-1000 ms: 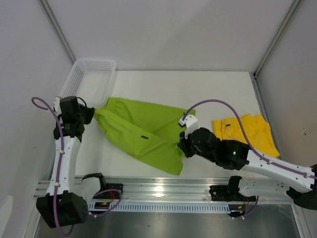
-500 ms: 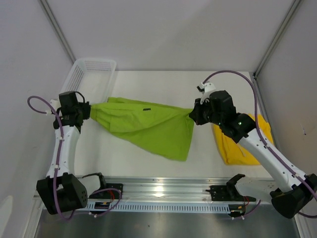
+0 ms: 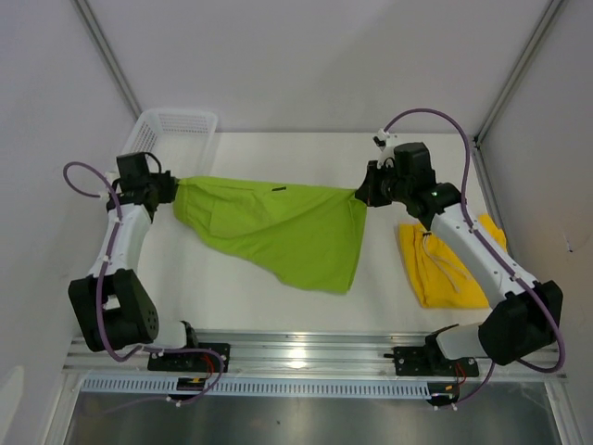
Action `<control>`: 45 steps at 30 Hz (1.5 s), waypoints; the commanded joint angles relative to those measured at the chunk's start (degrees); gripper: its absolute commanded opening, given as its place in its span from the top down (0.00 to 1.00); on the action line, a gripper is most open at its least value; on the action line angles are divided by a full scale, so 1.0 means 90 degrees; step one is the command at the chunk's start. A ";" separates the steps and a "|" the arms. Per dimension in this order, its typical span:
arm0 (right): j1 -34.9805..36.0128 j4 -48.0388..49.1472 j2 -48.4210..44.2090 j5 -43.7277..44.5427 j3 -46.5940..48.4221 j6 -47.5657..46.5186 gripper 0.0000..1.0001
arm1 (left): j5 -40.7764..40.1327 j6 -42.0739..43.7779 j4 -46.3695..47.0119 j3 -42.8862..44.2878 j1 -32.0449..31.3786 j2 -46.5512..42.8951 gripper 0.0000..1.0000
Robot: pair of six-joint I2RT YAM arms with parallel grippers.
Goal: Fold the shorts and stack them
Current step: Fold the shorts
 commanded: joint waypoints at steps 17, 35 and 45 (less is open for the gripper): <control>-0.1084 0.1254 0.1575 -0.0745 0.0507 0.0232 1.00 | 0.0450 -0.0359 0.0884 0.1641 -0.0616 0.1779 1.00; -0.1728 0.1547 0.4669 -0.1311 0.3403 0.0495 1.00 | 0.0186 -0.0798 0.1518 0.2325 -0.0821 0.3069 0.78; -0.2100 0.1028 0.5156 -0.1127 0.4351 0.0847 0.18 | 0.0723 0.0273 0.2018 0.2550 -0.0782 0.3013 0.01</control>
